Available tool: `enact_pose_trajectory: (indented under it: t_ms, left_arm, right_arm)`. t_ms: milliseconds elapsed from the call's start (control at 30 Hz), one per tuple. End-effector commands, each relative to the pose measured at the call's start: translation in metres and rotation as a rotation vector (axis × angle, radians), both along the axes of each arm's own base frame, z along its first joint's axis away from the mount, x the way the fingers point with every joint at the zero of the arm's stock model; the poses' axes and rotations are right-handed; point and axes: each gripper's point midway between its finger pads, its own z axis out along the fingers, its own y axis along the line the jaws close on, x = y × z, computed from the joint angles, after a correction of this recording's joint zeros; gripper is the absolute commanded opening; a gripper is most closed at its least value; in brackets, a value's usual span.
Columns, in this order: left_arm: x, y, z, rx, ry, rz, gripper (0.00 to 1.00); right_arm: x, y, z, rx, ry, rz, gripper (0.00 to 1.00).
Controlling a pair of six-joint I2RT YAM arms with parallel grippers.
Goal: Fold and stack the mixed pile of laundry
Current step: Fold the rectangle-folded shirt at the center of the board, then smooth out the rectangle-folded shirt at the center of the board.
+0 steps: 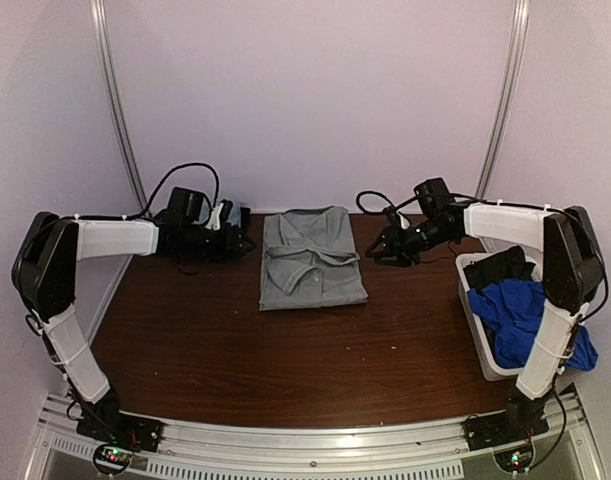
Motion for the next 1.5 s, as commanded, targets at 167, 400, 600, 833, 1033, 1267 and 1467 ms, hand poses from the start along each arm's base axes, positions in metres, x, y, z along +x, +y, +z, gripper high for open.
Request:
enact_pose_trajectory:
  t_ms: [167, 400, 600, 833, 1033, 1267, 1467]
  left_arm:
    - [-0.049, -0.038, -0.037, 0.003, 0.033, -0.087, 0.43]
    - [-0.049, -0.048, -0.044, 0.013, 0.032, -0.076, 0.43]
    - [-0.048, -0.052, -0.05, 0.007, 0.054, -0.06, 0.47]
    - [-0.041, -0.064, -0.06, -0.021, 0.07, -0.052, 0.61]
    - [-0.017, -0.082, -0.069, -0.048, 0.072, -0.047, 0.62]
    - [0.024, -0.114, -0.023, -0.109, -0.046, -0.087, 0.61]
    - [0.074, -0.134, 0.004, -0.129, -0.14, -0.082, 0.6]
  right_arm:
    - [-0.006, 0.045, -0.059, -0.06, 0.036, 0.059, 0.29]
    - [0.092, 0.084, -0.076, -0.062, -0.019, 0.028, 0.26]
    - [0.13, 0.093, -0.089, -0.035, -0.007, 0.009, 0.26]
    - [0.112, 0.097, -0.051, 0.04, -0.047, 0.042, 0.42]
    - [0.093, 0.084, -0.021, 0.029, -0.073, 0.049, 0.44]
    - [0.075, 0.049, -0.013, -0.002, -0.065, 0.013, 0.45]
    - [0.06, 0.031, -0.013, -0.048, -0.071, 0.016, 0.45]
